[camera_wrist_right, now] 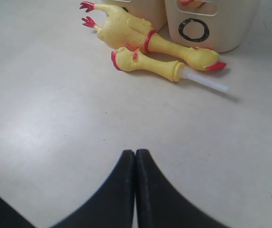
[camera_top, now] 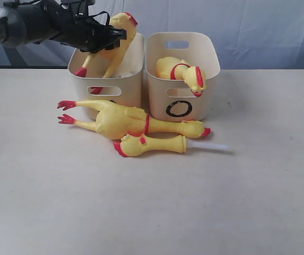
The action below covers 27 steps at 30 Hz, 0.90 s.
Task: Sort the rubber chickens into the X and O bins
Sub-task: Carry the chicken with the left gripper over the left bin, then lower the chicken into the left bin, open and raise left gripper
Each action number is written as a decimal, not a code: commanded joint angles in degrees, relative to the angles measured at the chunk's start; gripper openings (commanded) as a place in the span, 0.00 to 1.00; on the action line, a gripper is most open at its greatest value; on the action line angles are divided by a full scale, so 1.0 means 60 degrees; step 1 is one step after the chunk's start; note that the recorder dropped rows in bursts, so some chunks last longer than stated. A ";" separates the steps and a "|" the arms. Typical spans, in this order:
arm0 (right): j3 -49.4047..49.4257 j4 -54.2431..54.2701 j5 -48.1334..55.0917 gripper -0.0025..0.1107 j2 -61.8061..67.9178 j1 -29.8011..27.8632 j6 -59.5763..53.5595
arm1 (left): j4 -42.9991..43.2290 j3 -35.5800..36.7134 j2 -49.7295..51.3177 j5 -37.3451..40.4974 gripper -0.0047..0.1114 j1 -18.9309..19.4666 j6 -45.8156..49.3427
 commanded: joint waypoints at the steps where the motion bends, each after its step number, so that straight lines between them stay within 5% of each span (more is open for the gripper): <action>1: 0.0050 -0.0081 -0.0099 0.01 -0.0056 -0.0004 -0.0040 | -0.0016 -0.0073 -0.0056 -0.0129 0.47 -0.0036 -0.0032; 12: 0.0050 -0.0081 -0.0099 0.01 -0.0056 -0.0004 -0.0040 | -0.0061 -0.0073 -0.0056 0.0111 0.69 -0.0036 -0.0032; 27: 0.0050 -0.0118 -0.0057 0.01 -0.0056 -0.0004 -0.0040 | 0.0073 -0.0073 -0.1257 0.0861 0.70 -0.0036 0.0636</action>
